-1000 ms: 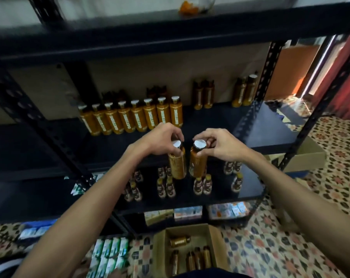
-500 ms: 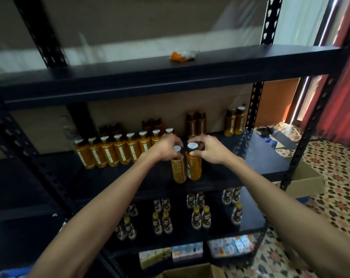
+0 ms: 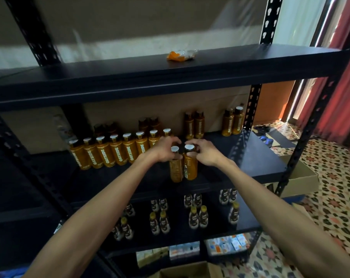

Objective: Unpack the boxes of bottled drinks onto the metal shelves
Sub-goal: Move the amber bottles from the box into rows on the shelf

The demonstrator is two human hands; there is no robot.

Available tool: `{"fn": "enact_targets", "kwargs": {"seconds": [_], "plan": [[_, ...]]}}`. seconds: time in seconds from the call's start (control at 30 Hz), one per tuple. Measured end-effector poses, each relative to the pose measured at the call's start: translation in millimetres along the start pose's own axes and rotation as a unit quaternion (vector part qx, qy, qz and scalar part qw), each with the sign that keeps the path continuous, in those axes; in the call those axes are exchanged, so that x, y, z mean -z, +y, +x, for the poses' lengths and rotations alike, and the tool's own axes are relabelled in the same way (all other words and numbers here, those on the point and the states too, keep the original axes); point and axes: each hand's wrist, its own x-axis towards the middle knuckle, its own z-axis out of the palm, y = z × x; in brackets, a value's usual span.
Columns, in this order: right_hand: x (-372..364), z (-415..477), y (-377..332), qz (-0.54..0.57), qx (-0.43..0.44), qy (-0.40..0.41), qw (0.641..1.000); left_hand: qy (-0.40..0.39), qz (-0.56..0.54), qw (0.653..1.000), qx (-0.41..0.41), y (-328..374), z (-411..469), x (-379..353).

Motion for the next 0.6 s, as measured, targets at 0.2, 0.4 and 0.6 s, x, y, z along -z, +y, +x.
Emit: {"fn": "enact_targets", "kwargs": {"seconds": [0.2,0.4,0.6], "plan": [[8,8,-13,-0.055,-0.043,0.046,0.996,-0.006,0.017,1.000,-0.006,3,-1,4],[16,16,-27,-0.077,-0.090,-0.051,0.992,0.015,0.023,1.000,0.010,8,-5,-4],[17,18,-27,-0.082,-0.076,-0.056,0.992,0.021,0.025,0.999,0.025,12,-7,-5]]}}
